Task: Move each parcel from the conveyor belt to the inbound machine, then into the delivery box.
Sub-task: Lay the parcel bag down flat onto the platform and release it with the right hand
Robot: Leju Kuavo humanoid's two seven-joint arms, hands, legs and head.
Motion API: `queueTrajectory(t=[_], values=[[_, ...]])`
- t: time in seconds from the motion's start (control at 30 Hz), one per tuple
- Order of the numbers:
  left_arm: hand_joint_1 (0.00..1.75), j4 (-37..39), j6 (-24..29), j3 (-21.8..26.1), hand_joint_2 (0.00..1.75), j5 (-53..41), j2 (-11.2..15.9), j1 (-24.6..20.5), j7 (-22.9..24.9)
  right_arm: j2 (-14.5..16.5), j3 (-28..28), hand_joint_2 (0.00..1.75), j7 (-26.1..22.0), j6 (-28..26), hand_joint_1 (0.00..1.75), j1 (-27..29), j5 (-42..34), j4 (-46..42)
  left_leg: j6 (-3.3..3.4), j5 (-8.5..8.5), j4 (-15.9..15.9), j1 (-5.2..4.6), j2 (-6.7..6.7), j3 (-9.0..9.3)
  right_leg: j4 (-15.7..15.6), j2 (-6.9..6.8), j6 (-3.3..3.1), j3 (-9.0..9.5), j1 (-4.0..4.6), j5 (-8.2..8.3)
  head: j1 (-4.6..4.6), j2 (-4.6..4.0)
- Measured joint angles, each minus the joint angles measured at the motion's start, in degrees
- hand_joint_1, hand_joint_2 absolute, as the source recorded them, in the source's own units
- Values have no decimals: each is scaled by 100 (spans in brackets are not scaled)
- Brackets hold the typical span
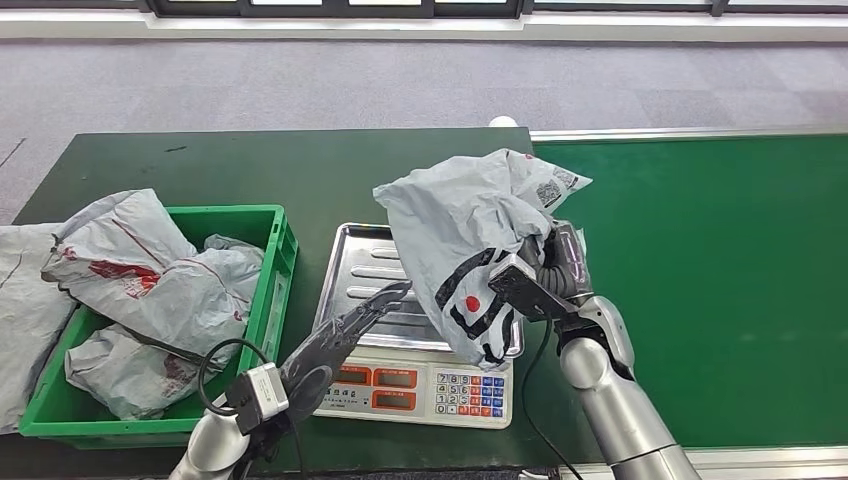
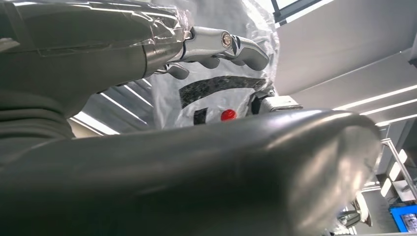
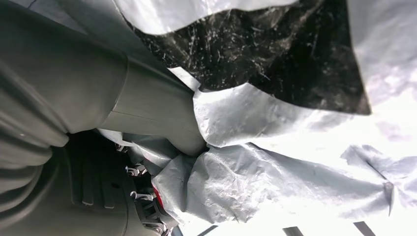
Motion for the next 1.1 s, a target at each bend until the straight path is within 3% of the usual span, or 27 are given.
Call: queueTrajectory(t=[0.27, 0.37, 0.4, 0.5, 0.73, 1.1], values=[[0, 14, 368, 65, 0, 318, 2, 78, 165, 14, 96, 175, -114, 442, 175, 45, -334, 132, 0, 0, 0, 0, 1, -1, 0, 0, 0, 0, 0, 1, 1, 0], [0, 21, 454, 66, 0, 329, -9, 69, 219, 89, 187, 175, -216, 540, 44, -3, -392, 203, 0, 1, 0, 0, 3, -1, 1, 1, 0, -1, 1, 1, -1, 0], [0, 24, 501, 66, 0, 329, -19, 66, 231, 123, 222, 131, -248, 561, 0, -30, -405, 230, 0, 1, 0, 0, 3, -1, 1, 1, -1, -1, 1, 1, -1, 0], [0, 31, 713, 66, 0, 306, -62, 52, 241, 237, 331, 0, -338, 538, 0, -134, -401, 333, -1, 1, 0, 1, 3, 0, 2, 1, -1, -1, 1, 1, -1, 0], [0, 11, 1193, 121, 0, 321, -174, 38, 239, 397, 403, 0, -619, 151, 0, -213, -520, 438, -1, 1, 0, 0, 1, -1, 1, 0, 0, -1, 0, 1, -1, 0], [0, 13, 1294, 160, 0, 374, -223, -14, 234, 420, 403, 0, -756, 75, 0, -216, -575, 439, 0, 1, 0, 0, 2, -1, 1, 0, 0, -1, -1, 1, -1, 0]])
